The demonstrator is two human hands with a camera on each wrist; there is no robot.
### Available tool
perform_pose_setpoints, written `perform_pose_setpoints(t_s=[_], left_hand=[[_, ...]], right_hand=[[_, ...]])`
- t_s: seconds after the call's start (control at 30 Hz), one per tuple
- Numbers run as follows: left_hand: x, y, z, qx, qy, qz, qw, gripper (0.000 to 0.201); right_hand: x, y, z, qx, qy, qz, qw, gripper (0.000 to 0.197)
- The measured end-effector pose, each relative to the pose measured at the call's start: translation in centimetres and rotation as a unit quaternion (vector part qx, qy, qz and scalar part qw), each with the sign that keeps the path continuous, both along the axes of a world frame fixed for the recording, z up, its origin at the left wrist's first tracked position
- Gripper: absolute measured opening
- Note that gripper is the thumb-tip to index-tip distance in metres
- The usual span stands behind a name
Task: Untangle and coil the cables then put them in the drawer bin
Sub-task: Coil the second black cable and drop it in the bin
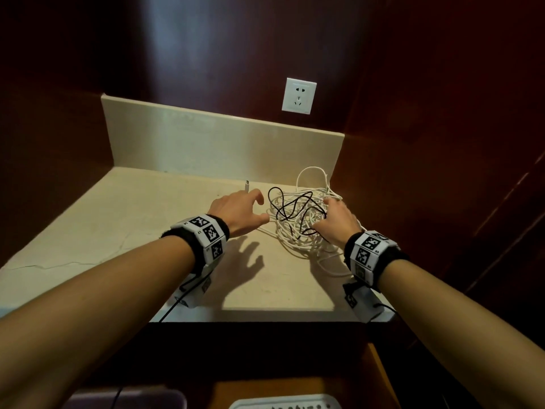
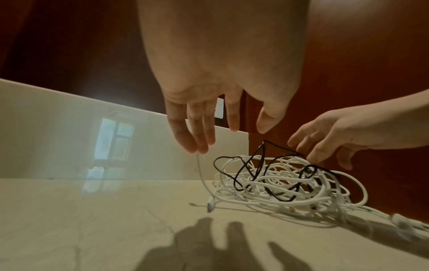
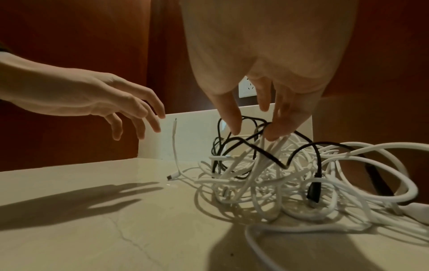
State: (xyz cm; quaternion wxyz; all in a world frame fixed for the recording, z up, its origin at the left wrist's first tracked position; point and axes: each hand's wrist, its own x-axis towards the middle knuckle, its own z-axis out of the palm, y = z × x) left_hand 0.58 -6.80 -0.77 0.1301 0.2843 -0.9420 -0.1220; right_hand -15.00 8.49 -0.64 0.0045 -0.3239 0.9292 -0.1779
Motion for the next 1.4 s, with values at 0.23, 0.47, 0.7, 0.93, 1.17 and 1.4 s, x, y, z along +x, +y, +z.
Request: perform_pose_setpoints(t_s=[0.23,0.47,0.7,0.93,1.17,1.4], left_hand=[[-0.4,-0.4,-0.6,0.005,-0.013,-0.008,1.000,0.042],[-0.1,-0.4,-0.3,-0.005,-0.020,-0.013,1.000,0.041],[0.4,0.2,0.6,-0.014,-0.009,-0.023,1.000,0.043],[1.5,0.7,1.7,-0.008,0.037,-0.012,0.999,0.058],[3.6,0.6,2.2,-0.046,0.052,-0.049,0.996,0.030],[6.2,-0.5,1.5,-0.057,-0.009,-0.012,0.998,0.030]], right_hand=[[-0.5,0.0,0.0,0.008,0.056,-0.031,0.998,0.024],[-0.3,0.1,1.3,-0.042,0.104,-0.029,0.993,0.022],[0.6,-0.1,3.9,-0.181,0.082,0.011,0.980,0.018],[3.5,-0.9,5.4,-0.233,0.059,0.119,0.963,0.013],[5.7,-1.9,4.0,-0.215,0.015,0.208,0.954,0.008],[6.9,-2.2,1.8,-0.029,-0.043,0.236,0.970,0.016]])
